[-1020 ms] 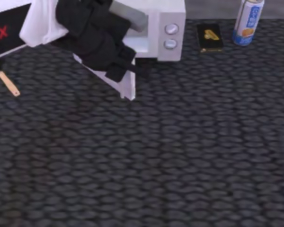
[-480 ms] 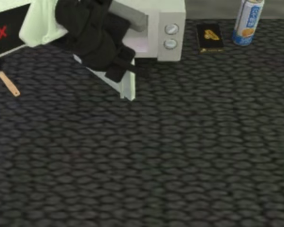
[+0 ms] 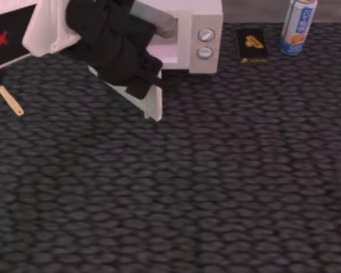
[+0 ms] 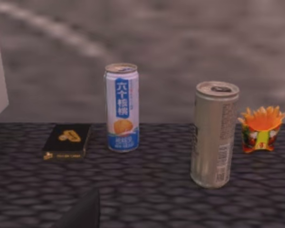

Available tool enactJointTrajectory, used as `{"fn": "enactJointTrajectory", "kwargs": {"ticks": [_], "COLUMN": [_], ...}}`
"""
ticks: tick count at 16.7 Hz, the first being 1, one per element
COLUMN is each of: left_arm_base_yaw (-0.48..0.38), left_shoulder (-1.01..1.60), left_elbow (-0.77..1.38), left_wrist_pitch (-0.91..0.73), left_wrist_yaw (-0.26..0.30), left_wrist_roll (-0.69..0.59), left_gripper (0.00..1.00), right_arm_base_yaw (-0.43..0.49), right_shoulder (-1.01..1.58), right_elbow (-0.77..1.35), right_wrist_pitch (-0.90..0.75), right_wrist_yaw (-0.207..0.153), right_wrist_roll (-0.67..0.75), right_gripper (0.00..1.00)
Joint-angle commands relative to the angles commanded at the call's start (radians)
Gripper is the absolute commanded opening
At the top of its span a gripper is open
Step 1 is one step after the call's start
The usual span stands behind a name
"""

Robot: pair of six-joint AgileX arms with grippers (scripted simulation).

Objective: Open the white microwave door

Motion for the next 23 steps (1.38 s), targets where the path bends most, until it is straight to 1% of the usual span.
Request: {"fn": "enactJointTrajectory", "kwargs": {"ticks": [6,9,16,23], "left_arm_base_yaw": [0.000,0.001,0.052,0.053], "left_shoulder": [0.000,-0.005,-0.054,-0.054], "left_elbow": [0.000,-0.007,-0.064,-0.066], "left_wrist_pitch": [0.000,0.000,-0.005,-0.005], "left_wrist_yaw": [0.000,0.012,0.082,0.084], "left_wrist_roll": [0.000,0.009,0.145,0.147], "left_gripper": [0.00,0.00,0.00,0.00], "right_arm_base_yaw": [0.000,0.000,0.000,0.000], "right_shoulder": [0.000,0.000,0.000,0.000], "right_elbow": [0.000,0.000,0.000,0.000], "right_wrist_pitch": [0.000,0.000,0.000,0.000], "right_wrist_yaw": [0.000,0.000,0.000,0.000], "right_wrist_roll": [0.000,0.000,0.000,0.000], "right_gripper": [1.00,1.00,1.00,1.00]}}
